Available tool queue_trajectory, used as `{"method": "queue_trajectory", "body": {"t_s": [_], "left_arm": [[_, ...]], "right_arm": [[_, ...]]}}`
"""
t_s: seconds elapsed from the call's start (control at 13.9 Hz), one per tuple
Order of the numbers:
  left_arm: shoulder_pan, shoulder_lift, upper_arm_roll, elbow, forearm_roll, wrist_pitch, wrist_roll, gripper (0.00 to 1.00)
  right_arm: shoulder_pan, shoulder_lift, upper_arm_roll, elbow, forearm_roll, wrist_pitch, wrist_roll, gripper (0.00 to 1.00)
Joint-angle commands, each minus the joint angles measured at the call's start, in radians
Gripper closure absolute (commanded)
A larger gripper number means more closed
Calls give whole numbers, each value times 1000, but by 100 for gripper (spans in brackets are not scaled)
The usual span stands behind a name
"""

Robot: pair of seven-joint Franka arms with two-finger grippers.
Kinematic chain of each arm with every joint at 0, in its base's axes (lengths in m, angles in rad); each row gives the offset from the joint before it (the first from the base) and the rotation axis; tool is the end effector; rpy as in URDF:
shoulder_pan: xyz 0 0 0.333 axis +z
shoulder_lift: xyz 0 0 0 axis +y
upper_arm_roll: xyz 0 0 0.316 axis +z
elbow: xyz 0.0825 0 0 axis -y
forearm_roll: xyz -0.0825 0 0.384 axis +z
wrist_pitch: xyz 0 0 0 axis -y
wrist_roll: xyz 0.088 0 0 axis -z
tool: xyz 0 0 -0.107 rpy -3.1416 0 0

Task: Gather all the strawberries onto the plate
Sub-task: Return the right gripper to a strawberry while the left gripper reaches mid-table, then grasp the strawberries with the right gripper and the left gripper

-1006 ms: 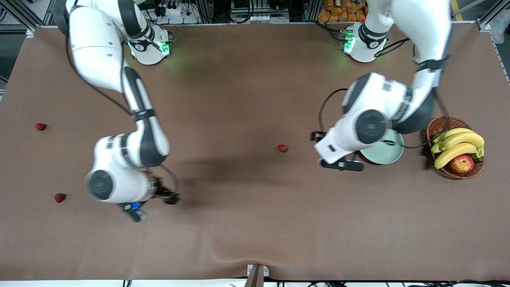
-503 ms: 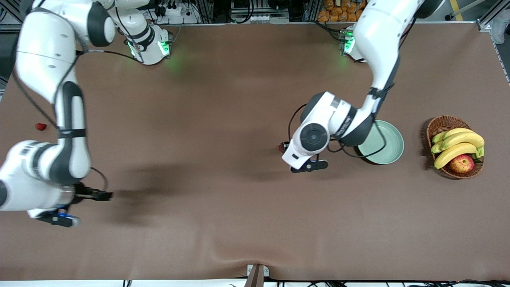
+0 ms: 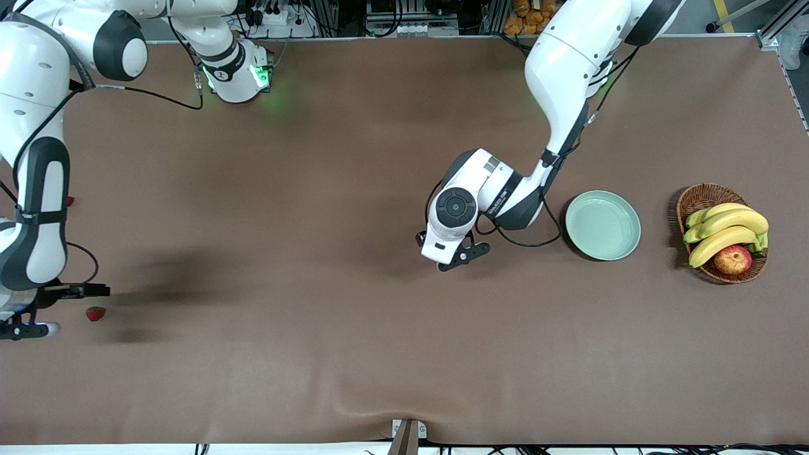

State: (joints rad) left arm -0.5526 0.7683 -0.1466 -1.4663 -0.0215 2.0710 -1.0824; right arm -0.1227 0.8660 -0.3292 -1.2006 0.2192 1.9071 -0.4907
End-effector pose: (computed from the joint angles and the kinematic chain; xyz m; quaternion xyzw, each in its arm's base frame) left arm 0.5475 -0.4400 0.2159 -0.9724 -0.2112 0.0967 0.0221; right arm 0.7009 -0.2495 0.2652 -0.9976 -0.0243 0.0641 0.0029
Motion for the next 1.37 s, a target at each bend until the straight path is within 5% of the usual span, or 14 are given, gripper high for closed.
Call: {"method": "queue_trajectory", "body": {"t_s": [0.0,0.29,0.5,0.65,1.01,1.29], "left_arm": [[0,2,6,1,17,17,-33,0],[16,2,13,-29,26,29,-31,0],[16,2,15,-66,28,72,-33,0],[16,2,15,-69,26,73,-34,0],[3,2,15,-75,26,73,-77,0],[-1,2,15,-75,28,73,-77,0]], "right_arm": [[-29,30,16,-11,-11,104,-35,0],[-41,94,30,-13,-4,295,-78,4],[-43,97,50,-13,-4,297,-72,40],[-43,103,53,-14,9,299,-69,50],[-61,114,53,-30,11,300,-83,49],[-55,111,53,-31,12,288,-80,92]]}}
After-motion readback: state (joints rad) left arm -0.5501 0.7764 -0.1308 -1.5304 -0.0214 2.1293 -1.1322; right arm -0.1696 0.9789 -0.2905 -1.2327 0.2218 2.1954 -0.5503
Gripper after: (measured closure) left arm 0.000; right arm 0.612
